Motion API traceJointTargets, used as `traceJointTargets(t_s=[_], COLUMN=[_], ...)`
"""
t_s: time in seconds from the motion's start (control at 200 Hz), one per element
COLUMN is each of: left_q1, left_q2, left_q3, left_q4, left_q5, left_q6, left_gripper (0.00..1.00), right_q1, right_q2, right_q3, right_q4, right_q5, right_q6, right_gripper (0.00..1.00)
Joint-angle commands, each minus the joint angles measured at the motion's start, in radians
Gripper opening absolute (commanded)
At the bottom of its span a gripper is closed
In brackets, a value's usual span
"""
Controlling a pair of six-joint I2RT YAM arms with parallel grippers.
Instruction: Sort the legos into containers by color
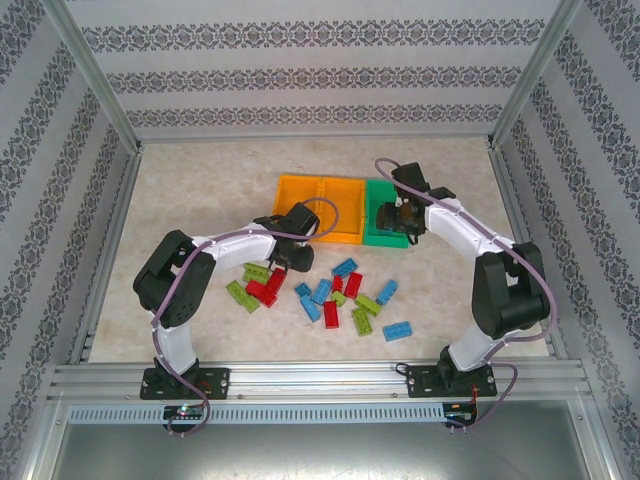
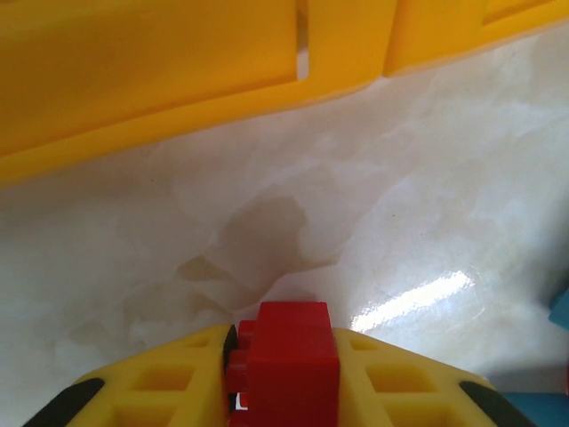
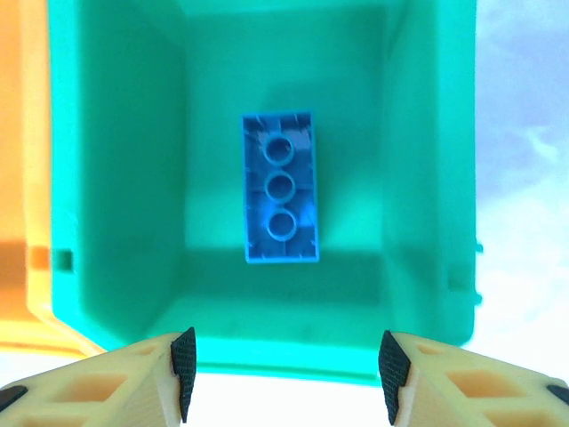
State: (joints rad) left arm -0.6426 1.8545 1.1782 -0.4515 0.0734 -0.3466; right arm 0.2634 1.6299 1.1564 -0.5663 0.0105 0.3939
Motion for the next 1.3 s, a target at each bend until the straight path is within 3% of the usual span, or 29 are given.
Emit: traceJointTargets(t_s=[0.0, 0.09, 0.285, 0.515, 0.754, 0.944, 1.094, 1.294], left_q1=[-0.017, -0.017, -0.014, 0.041, 0.118, 0.145, 0.145, 0.145], left_q2=[-0.028, -0.076, -0.123, -0.030, 0.093, 0.147, 0.129, 0.038], left_q3=[0.025, 0.037, 0.139, 0.308, 0.426, 0.454, 0.419, 0.324], left_q4=[-0.048, -0.062, -0.136, -0.190, -0.192, -0.184, -0.148, -0.070], left_q5=[-0.030, -0.056, -0.127, -0.179, -0.176, -0.168, -0.146, -0.128], left_q6=[-0.012, -0.008, 0.041, 0.124, 0.146, 0.131, 0.094, 0.073], left_gripper=[0.27, 0.26, 0.26, 0.26, 0.29, 0.35, 0.50, 0.63], right_q1=[-0.002, 0.012, 0.011, 0.037, 0.119, 0.139, 0.142, 0.148], right_q2=[-0.068, -0.116, -0.208, -0.281, -0.224, -0.197, -0.158, -0.111], right_q3=[-0.055, -0.097, -0.170, -0.285, -0.319, -0.332, -0.336, -0.339], right_q4=[0.018, -0.002, -0.133, -0.140, -0.123, -0.130, -0.115, -0.121], right_q5=[-0.016, 0.002, -0.006, -0.099, -0.110, -0.117, -0.133, -0.145], right_q6=[-0.033, -0.050, 0.090, 0.236, 0.319, 0.338, 0.344, 0.333], right_gripper=[0.60, 0.62, 0.66, 0.64, 0.62, 0.57, 0.52, 0.50])
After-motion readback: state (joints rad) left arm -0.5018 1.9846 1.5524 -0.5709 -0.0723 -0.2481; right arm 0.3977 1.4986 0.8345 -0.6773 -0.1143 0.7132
